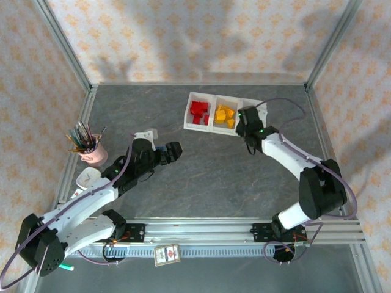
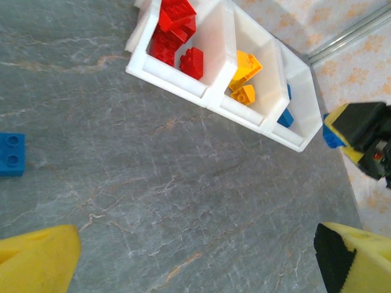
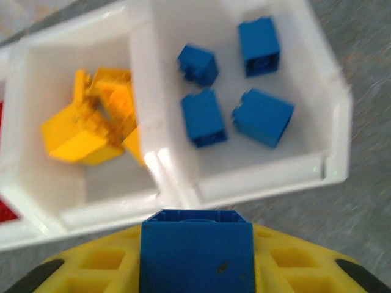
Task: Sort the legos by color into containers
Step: Place the lego in the container.
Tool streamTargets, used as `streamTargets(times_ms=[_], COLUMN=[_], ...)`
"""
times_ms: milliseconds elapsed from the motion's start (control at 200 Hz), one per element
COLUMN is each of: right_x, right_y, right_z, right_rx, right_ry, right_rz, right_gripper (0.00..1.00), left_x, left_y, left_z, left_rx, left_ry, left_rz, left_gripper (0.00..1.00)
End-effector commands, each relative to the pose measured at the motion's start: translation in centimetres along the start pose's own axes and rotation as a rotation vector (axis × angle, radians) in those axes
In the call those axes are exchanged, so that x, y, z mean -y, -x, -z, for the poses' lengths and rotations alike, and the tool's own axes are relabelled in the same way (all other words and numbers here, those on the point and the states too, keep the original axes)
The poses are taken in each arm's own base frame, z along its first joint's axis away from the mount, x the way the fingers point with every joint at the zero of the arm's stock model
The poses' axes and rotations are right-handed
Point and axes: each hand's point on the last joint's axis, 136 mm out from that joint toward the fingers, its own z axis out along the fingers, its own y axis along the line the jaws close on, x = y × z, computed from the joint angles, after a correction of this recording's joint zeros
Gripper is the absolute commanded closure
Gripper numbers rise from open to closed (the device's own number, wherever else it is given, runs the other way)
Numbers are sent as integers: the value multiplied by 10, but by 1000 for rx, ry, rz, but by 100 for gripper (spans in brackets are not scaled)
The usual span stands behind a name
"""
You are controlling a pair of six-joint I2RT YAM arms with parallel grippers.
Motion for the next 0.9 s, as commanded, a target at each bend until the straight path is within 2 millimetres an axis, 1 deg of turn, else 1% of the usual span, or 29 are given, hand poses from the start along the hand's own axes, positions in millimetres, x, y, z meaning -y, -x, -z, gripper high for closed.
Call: streamTargets(times_ms=[0,145,275,330,440,526,651,781,896], right_x=[4,10,10,11,12,9,2,-2,-14], right_y=[34,52,64,67,68,69,70,61,46], right_z=[-15,-47,-69,-78,-92,-91,-78,-62,-42], right_rx=[48,33,29,24,7,4,10,-2,-8], right_ry=[-15,-74,-99,-111,-127,-117,-63,-42,0], right_rz=[0,20,35,42,59,64,58,71,100], right_gripper=[62,61,60,60,53,51,47,43,40], left_x=[26,32,34,35,37,38,41,42,40], left_y=[15,10,8,8,8,9,10,13,17], left_z=[-7,-22,-31,-33,-37,-38,-37,-31,-24], left_rx=[16,-20,-38,-41,-46,-50,-45,-28,-8], left_ry=[-86,-99,-101,-102,-104,-104,-112,-116,-106], left_rz=[-36,-50,-57,-59,-65,-70,-67,-64,-68], left_gripper=[1,1,1,1,1,1,1,1,1])
